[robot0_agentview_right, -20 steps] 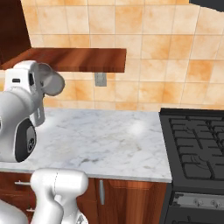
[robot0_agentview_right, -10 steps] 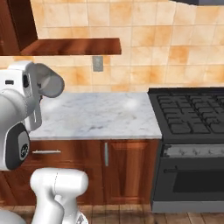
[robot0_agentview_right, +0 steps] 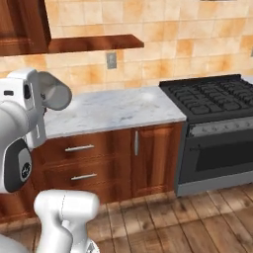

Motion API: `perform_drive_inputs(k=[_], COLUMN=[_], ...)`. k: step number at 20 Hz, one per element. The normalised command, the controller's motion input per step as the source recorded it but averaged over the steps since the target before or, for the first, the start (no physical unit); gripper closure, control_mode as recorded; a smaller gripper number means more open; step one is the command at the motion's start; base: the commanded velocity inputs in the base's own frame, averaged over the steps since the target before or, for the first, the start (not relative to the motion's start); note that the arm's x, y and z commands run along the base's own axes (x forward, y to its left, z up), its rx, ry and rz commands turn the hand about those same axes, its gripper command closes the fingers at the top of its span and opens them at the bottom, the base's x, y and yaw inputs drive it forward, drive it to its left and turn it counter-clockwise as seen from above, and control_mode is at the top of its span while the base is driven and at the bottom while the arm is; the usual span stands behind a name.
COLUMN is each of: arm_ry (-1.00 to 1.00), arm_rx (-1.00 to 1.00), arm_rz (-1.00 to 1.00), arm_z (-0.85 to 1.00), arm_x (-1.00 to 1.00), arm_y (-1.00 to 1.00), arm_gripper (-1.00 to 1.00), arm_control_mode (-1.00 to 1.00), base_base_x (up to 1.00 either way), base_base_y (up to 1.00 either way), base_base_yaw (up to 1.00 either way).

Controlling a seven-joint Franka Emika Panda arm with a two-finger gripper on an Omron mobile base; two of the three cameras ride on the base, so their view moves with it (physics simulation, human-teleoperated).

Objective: There is a bowl on the dining counter. Grab a lemon wedge from the fridge and place it in the bowl. Then get the liquor bottle and glass cup from the cabinet and place them next to the bowl.

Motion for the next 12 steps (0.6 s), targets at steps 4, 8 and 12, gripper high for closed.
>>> perform_drive_inputs(k=[4, 8, 12], arm_ry=[0.0, 0.0, 0.0], arm_rx=[0.0, 0.0, 0.0], arm_rz=[0.0, 0.0, 0.0], arm_z=[0.0, 0.0, 0.0], arm_x=[0.0, 0.0, 0.0], arm_y=[0.0, 0.0, 0.0], arm_gripper=[1.0, 1.0, 1.0], arm_control_mode=[1.0, 1.0, 1.0], base_base_x=[-0.91, -1.0, -1.0], base_base_y=[0.69, 0.62, 0.52], base_base_yaw=[-0.41, -0.4, -0.36])
